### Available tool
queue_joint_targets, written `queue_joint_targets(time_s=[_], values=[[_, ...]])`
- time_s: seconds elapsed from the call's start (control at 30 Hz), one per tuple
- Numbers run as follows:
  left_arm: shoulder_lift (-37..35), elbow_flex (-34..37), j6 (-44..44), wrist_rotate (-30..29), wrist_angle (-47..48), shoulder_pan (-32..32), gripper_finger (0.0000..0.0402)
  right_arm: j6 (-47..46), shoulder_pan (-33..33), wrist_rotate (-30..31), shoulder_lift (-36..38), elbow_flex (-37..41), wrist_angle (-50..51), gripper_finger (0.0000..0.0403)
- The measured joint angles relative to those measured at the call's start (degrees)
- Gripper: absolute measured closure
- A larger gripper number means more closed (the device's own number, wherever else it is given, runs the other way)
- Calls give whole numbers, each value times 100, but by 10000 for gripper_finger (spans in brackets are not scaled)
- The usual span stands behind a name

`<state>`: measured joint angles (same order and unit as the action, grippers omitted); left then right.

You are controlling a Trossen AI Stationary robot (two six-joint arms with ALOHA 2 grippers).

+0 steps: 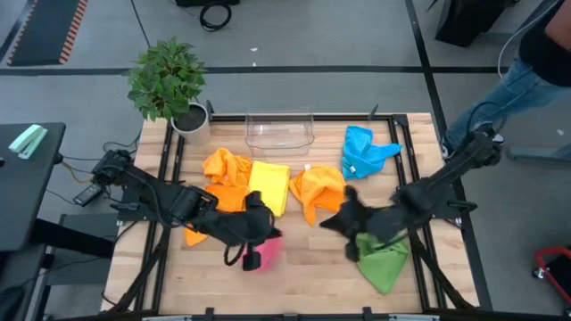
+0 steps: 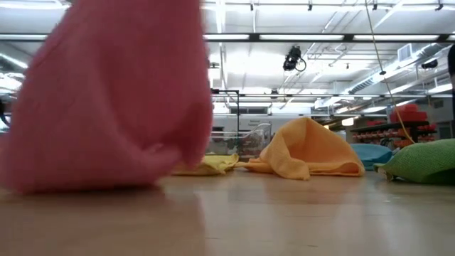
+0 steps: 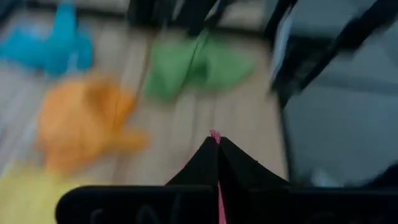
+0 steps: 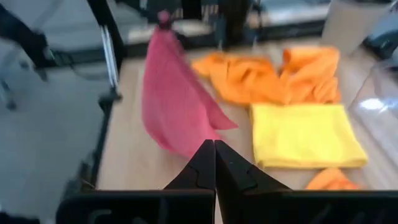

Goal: Fold microfiber towels
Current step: Fold the pink microfiber cloth

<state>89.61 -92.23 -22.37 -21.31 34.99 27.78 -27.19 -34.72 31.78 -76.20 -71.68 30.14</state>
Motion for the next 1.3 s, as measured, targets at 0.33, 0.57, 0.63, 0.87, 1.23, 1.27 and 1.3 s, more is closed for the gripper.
queue_joint_targets(time_s=[0.33, 0.57, 0.63, 0.87, 1.23, 1.27, 1.3], values=[[-112, -7, 492, 231, -28, -69, 395, -64, 256, -1030, -332, -9, 26, 330], [-112, -7, 357, 577, 13, -98, 395, 691, 887, -2312, -1352, -2, -295, 247], [-112, -7, 316, 726, 29, -100, 393, 1032, 1112, -3007, -1618, -2, -535, 239], [-112, -7, 60, 919, 146, -100, 394, 1302, 1388, -3680, -2140, -2, -598, 236], [-117, -7, -400, 1300, 301, -73, 391, 1935, 1311, -3054, -2804, -2, -531, 237], [-117, -7, -406, 1339, 318, -54, 391, 1973, 1338, -3050, -2792, -2, -538, 237], [-117, -7, -410, 1364, 317, -56, 393, 2038, 1366, -3042, -2776, -2, -547, 237]])
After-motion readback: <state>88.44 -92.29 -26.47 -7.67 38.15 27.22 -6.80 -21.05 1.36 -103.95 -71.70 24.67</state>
